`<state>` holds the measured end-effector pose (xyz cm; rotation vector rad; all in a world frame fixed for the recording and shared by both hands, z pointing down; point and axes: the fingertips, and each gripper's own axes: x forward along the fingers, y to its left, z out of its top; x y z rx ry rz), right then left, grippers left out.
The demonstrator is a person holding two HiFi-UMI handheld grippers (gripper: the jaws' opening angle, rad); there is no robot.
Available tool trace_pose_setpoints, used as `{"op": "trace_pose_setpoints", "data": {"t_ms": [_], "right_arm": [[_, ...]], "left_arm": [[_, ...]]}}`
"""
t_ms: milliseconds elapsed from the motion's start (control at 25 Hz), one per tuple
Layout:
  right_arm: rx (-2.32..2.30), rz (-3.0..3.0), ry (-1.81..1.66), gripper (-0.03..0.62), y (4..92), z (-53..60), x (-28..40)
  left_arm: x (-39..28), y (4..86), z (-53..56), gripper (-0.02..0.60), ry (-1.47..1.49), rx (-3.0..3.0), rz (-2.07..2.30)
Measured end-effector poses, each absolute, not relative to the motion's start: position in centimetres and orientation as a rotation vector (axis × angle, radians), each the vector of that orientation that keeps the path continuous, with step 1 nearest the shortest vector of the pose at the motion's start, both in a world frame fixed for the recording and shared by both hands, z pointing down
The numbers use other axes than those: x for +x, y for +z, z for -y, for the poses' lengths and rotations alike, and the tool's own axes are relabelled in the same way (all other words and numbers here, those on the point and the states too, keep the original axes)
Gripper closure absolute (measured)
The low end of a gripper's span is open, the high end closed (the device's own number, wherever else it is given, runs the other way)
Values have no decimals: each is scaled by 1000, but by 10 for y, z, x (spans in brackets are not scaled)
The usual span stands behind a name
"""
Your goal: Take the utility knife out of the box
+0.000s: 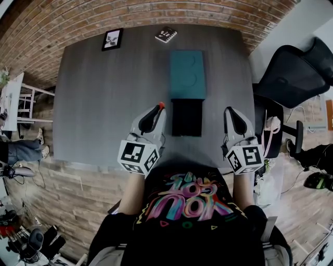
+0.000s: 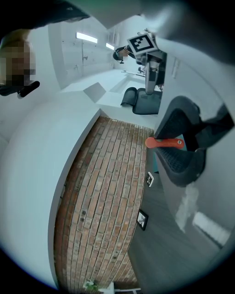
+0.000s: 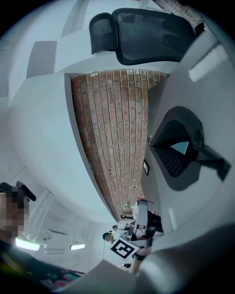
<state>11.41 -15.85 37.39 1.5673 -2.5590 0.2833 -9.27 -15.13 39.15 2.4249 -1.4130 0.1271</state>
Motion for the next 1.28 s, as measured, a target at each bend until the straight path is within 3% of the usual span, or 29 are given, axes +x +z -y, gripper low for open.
{"op": "trace_pose_setpoints", "data": {"t_ms": [1280], "right_arm": [[1538, 2587, 275, 595, 374, 157, 109]], "left_arm": [[-95, 396, 152, 525, 144, 2424, 1404]]}}
